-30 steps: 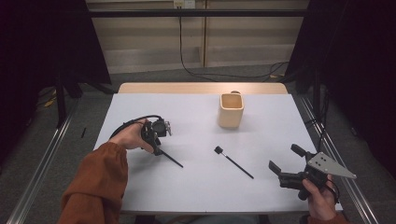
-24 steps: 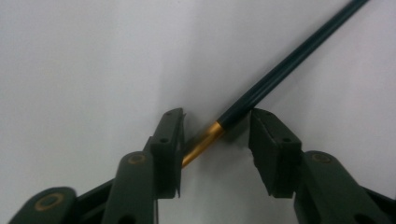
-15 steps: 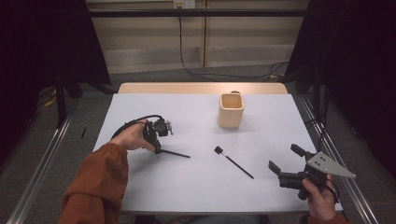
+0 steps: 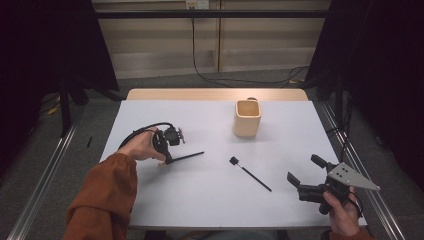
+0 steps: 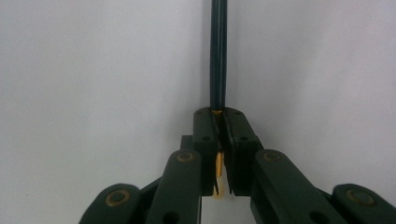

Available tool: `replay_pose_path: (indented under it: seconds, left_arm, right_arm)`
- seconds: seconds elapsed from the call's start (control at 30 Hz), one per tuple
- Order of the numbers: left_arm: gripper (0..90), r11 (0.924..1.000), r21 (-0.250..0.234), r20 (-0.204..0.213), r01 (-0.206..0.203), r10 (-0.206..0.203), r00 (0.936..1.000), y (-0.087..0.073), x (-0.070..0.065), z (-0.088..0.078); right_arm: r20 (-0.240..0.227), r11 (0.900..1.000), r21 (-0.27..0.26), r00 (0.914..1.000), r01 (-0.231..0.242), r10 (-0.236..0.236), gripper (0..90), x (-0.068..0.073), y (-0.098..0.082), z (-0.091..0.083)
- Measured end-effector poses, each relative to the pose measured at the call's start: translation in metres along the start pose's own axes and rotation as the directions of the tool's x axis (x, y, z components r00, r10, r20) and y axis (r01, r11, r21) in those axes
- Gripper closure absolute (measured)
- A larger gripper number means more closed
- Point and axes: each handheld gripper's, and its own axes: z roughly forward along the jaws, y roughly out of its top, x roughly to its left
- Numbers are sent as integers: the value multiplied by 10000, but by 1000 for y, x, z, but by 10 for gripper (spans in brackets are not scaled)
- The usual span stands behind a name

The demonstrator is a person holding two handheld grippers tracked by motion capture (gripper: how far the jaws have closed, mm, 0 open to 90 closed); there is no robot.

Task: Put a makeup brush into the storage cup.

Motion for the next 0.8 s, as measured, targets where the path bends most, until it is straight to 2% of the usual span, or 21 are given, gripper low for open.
replay_pose_path:
  seconds: [0.1, 0.13, 0.17, 0.2, 0.27, 0.3, 0.33, 0.37, 0.43, 0.47, 0.5, 0.57, 0.6, 0.67, 0.7, 0.73, 0.77, 0.8]
  left_arm:
    - [846, 9999, -59, -20, 103, -103, 9999, 0, 1, 0]
    - [845, 9993, -202, 78, 312, -310, 9995, -2, 1, -1]
    - [846, 9993, -249, 138, 279, -276, 9995, -4, 3, -1]
    - [846, 9982, -385, 168, 457, -451, 9988, -5, 3, -1]
    - [846, 9969, -561, 219, 556, -544, 9983, -7, 4, -2]
    - [846, 9956, -687, 427, 642, -613, 9972, -8, 4, -2]
    - [846, 9931, -950, 355, 694, -663, 9972, -9, 3, -2]
    - [846, 9918, -1021, 493, 774, -726, 9961, -10, 3, -2]
    - [846, 9894, -1158, 466, 872, -823, 9955, -11, 3, -3]
    - [846, 9867, -1269, 543, 1012, -950, 9940, -12, 3, -5]
    - [846, 9772, -1642, 576, 1343, -1264, 9903, -14, 2, -5]
    - [847, 9780, -1653, 650, 1270, -1177, 9909, -15, 4, -9]
    - [847, 9667, -2018, 803, 1571, -1435, 9864, -18, 4, -15]
    - [847, 9638, -2080, 814, 1668, -1529, 9849, -19, 4, -18]
    - [847, 9555, -2238, 942, 1922, -1751, 9800, -22, 2, -21]
    - [847, 9546, -2295, 988, 1899, -1712, 9803, -24, 2, -22]
    - [847, 9461, -2483, 1026, 2079, -1877, 9768, -25, 1, -23]
    - [847, 9418, -2609, 1007, 2119, -1918, 9763, -26, 1, -24]
  right_arm:
    - [13, 10000, 30, 10000, -31, 31, 0, 0, 0, 0]
    - [36, 10000, 47, 10000, -58, 58, 0, 0, 0, 0]
    - [59, 10000, 36, 10000, -46, 46, 0, 0, 0, 0]
    - [58, 10000, 19, 10000, -36, 36, 0, -1, 0, 0]
    - [76, 10000, 23, 10000, -39, 38, 0, -1, 0, 0]
    - [73, 10000, 36, 9999, -85, 85, 0, 0, 0, 0]
    - [66, 10000, 47, 9999, -81, 80, 0, 0, 0, 0]
    - [80, 10000, 40, 9999, -88, 88, 0, 0, 0, 0]
    - [110, 9999, 45, 9999, -103, 103, 0, -1, 0, 1]
    - [90, 9999, 44, 9999, -94, 94, 0, -1, 0, 1]
    - [73, 9999, 35, 9999, -123, 123, 0, -1, 1, 0]
    - [87, 9999, 19, 9999, -100, 100, 0, -1, 1, 0]
    - [72, 9999, 29, 9999, -116, 116, 0, -1, 1, 0]
    - [71, 9999, 29, 9999, -113, 112, 0, -1, 1, 0]
    - [72, 9999, 15, 9999, -102, 102, 0, -1, 1, 0]
    - [74, 9999, 4, 9999, -121, 121, 0, -1, 1, 0]
    - [74, 9999, -10, 9999, -123, 123, 0, -1, 1, 0]
    - [81, 9999, -24, 9998, -158, 159, 0, 0, 1, 0]
